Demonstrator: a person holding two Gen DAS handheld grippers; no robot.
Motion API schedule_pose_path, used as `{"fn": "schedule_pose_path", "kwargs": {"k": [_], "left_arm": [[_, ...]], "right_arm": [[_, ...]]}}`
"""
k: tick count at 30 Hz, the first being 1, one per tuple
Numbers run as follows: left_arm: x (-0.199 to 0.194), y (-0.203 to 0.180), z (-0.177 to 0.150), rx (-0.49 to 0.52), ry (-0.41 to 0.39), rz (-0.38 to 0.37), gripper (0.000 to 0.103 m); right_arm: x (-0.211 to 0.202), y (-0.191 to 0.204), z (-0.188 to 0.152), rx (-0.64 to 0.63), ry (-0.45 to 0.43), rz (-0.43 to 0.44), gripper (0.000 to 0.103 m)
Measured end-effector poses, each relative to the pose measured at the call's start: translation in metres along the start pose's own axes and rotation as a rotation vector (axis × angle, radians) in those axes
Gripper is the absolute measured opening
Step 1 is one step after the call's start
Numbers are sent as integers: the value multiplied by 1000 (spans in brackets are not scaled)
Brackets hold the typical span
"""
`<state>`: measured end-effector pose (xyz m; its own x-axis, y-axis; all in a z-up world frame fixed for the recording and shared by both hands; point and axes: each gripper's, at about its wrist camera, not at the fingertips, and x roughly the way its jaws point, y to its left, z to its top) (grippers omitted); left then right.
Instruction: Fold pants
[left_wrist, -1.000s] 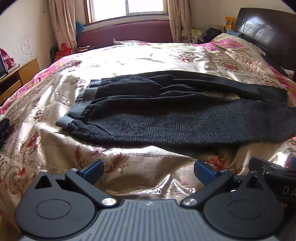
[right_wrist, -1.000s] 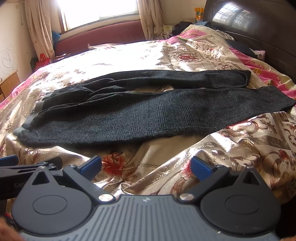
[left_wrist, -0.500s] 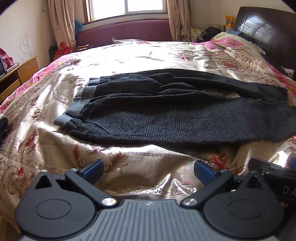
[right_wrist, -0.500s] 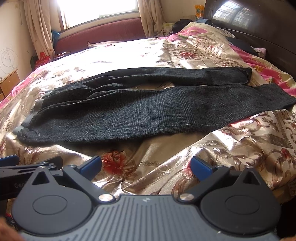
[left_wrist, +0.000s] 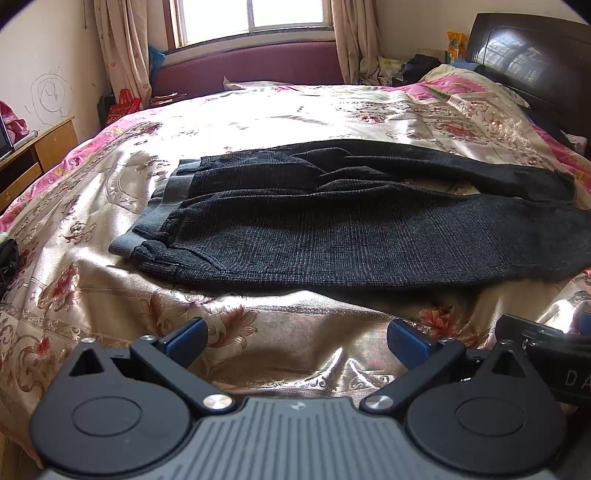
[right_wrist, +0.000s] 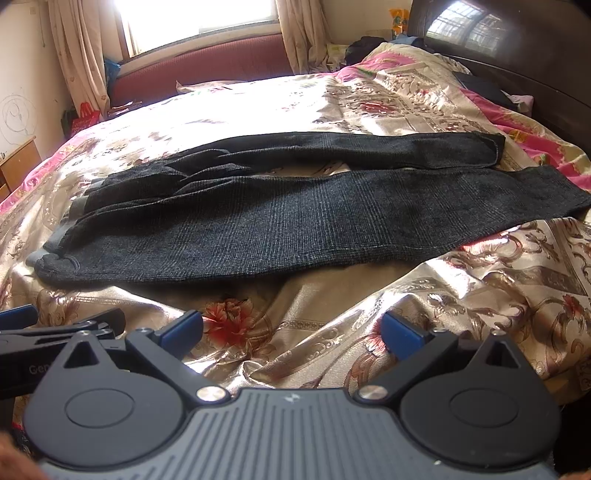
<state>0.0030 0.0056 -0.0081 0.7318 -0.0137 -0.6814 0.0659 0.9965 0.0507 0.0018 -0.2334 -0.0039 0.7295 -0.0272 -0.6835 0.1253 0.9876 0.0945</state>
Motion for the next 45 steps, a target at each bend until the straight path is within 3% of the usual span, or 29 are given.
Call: {"fn": "schedule_pose_path", "kwargs": {"k": [18, 30, 35, 45], "left_arm": [[6, 9, 6, 5, -29, 11, 103], [45, 29, 43, 66, -76, 24, 103], [61, 43, 50, 136, -91, 61, 103], [95, 89, 55, 101, -27, 92, 103]], "right_arm": [[6, 13, 9, -51, -17, 10, 101], [54, 38, 47, -117, -11, 44, 101], [69, 53, 51, -227, -10, 70, 101], [88, 90, 54, -321, 43, 115, 100]]}}
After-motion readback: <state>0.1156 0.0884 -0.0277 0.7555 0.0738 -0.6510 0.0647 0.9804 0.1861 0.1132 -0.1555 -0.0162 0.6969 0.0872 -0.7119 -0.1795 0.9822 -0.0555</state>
